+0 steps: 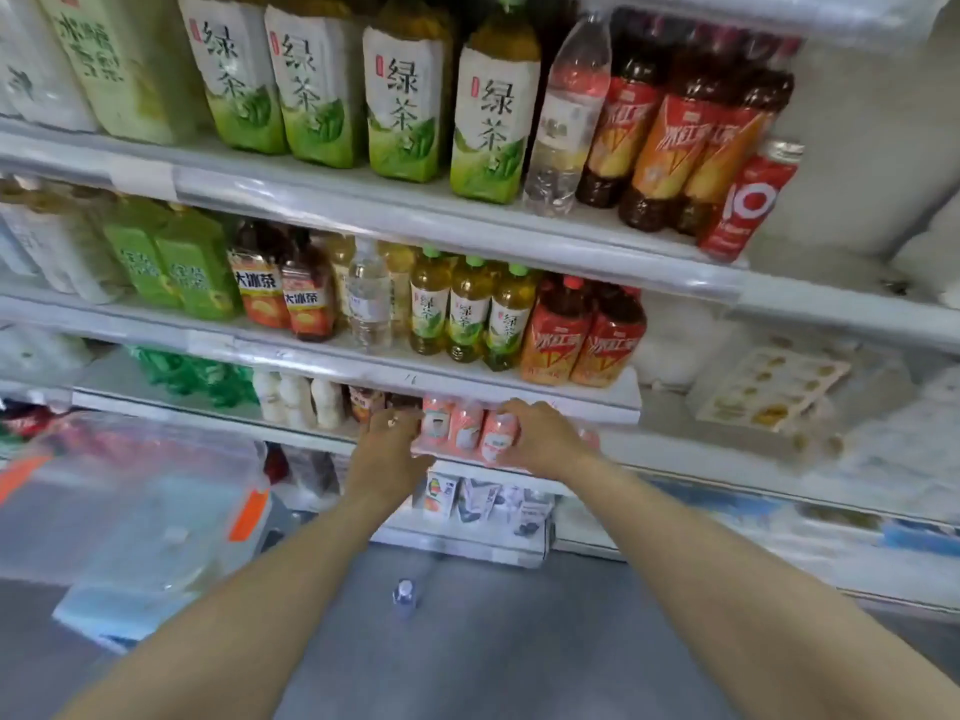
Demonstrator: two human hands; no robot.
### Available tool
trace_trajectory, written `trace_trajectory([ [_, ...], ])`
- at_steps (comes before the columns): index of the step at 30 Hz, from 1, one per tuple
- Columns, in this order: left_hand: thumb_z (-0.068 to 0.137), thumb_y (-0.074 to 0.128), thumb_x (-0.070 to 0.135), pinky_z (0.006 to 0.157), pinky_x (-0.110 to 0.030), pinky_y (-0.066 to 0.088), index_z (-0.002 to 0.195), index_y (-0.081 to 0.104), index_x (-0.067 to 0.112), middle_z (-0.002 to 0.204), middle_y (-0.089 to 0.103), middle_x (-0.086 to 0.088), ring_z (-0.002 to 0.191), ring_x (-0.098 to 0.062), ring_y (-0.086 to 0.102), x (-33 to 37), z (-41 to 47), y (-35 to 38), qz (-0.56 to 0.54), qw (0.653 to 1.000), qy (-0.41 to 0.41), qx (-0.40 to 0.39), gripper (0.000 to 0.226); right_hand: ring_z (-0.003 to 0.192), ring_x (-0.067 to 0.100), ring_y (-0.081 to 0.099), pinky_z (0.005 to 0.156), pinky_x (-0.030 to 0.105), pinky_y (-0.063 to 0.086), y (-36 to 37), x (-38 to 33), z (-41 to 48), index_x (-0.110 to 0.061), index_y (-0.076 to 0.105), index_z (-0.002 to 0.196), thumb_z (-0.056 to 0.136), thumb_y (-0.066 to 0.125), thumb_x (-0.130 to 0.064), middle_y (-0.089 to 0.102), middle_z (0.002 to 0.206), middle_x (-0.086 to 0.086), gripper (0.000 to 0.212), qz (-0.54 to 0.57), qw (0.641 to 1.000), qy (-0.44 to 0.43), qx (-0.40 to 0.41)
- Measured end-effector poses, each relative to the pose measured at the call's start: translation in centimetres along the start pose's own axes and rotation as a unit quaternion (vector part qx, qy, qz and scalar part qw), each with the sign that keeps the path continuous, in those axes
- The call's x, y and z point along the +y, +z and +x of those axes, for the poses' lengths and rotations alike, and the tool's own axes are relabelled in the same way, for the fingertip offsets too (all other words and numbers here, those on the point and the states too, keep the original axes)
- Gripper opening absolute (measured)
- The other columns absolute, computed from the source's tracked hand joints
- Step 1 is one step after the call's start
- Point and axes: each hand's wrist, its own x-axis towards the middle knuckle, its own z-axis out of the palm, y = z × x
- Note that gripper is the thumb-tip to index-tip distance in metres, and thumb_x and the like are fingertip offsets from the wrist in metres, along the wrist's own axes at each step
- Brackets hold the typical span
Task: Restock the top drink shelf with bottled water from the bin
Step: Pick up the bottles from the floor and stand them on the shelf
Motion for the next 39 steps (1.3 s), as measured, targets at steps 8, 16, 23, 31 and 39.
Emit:
trace_trajectory([
  [8,0.085,0.074,0.031,0.107,-0.04,0.034,0.142,0.05,0.023,0.144,0.046,-0.015,0.133,-0.035,0.037,-11.1,-1.4,9.7,0.016,0.99,-0.104,-0.088,0.062,0.122,0.026,0.058,0.079,0.027,0.041,14.5,3.5,4.9,-0.021,0.054,0.141,0.084,0.081,-0.034,0.059,0.139,0.008,0.064,0.103,0.991,0.039,-0.077],
  [16,0.087,0.072,0.037,0.11,-0.044,0.036,0.148,0.042,0.027,0.147,0.041,-0.013,0.136,-0.035,0.037,-22.7,-3.0,20.8,0.002,0.967,-0.206,-0.147,0.068,0.137,0.023,0.049,0.108,0.032,0.04,30.4,7.5,8.6,-0.018,0.051,0.145,0.089,0.075,-0.044,0.051,0.15,0.003,0.066,0.169,0.97,0.111,-0.137],
  [23,0.085,0.075,0.038,0.11,-0.044,0.039,0.143,0.05,0.027,0.144,0.044,-0.013,0.132,-0.033,0.044,-33.2,-2.0,30.1,-0.043,0.952,-0.283,-0.112,0.065,0.122,0.016,0.058,0.097,0.03,0.046,43.9,10.6,14.8,-0.024,0.06,0.131,0.083,0.079,-0.049,0.059,0.138,-0.006,0.057,0.253,0.95,0.14,-0.115],
  [31,0.088,0.068,0.049,0.118,-0.051,0.026,0.152,0.035,0.032,0.161,0.022,-0.011,0.145,-0.034,0.024,-47.3,-0.3,43.1,0.004,0.942,-0.332,-0.055,0.075,0.112,0.001,0.053,0.089,0.018,0.037,59.9,13.9,22.9,-0.025,0.061,0.133,0.082,0.083,-0.04,0.058,0.13,-0.015,0.057,0.317,0.942,0.09,-0.069],
  [39,0.09,0.05,0.066,0.119,-0.058,-0.002,0.158,0.001,0.038,0.167,-0.006,-0.005,0.153,-0.025,-0.002,-56.9,0.2,51.9,0.036,0.931,-0.362,0.015,0.088,0.091,-0.001,0.066,0.081,0.011,0.048,68.3,17.5,27.0,-0.015,0.073,0.114,0.084,0.081,-0.01,0.073,0.109,-0.007,0.032,0.432,0.9,-0.003,-0.047],
])
